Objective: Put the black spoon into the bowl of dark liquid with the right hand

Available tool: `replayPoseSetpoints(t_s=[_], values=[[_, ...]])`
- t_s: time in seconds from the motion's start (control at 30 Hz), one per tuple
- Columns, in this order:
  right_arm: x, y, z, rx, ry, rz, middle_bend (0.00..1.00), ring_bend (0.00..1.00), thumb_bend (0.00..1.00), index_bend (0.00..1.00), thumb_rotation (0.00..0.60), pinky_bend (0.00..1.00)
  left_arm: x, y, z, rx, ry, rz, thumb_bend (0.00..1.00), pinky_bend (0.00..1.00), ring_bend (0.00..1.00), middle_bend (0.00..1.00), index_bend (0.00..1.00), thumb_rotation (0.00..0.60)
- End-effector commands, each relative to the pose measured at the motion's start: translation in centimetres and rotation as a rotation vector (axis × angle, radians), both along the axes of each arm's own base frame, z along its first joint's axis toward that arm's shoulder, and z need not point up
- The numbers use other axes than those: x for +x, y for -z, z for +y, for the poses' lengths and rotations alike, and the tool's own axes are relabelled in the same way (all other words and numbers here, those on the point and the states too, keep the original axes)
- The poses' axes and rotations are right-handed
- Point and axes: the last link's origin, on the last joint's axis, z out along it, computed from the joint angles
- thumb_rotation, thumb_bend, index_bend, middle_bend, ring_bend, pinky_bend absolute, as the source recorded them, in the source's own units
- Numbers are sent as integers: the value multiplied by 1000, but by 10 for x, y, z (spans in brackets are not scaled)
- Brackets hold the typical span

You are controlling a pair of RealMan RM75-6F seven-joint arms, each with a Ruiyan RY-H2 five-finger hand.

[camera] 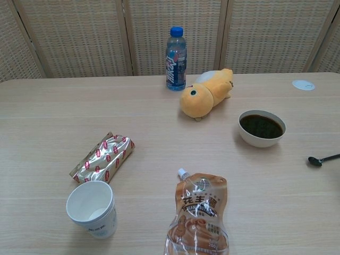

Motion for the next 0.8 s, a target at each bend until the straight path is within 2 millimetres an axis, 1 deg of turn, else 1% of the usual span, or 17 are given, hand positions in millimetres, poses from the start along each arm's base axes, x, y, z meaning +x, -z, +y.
replayPoseSetpoints(t_s=[0.03,0.1,0.2,0.3,0.47,0.57,0.8], values=[[5,-2,-22,94,-21,-43,656,725,407,172,600,765,1,-1,1,2,2,4,228,0,0,0,5,600],[7,-1,-29,126,-25,-64,712,794,501,172,600,845,1,-2,1,3,3,7,228,0,0,0,6,600],[7,3,-43,187,-27,-74,792,866,613,172,600,921,2,-2,3,2,4,13,229,0,0,0,6,600],[9,10,-52,257,-22,-83,843,903,723,172,600,965,3,-2,5,1,6,16,229,0,0,0,6,600],[12,21,-63,379,-6,-71,889,939,844,172,600,999,4,-2,8,-6,11,21,229,0,0,0,6,600],[12,29,-70,443,9,-63,904,949,882,172,600,1000,4,-2,9,-9,11,23,229,0,0,0,6,600],[9,45,-79,512,40,-34,909,954,894,172,600,1000,3,-2,11,-13,8,24,230,0,0,0,5,600]])
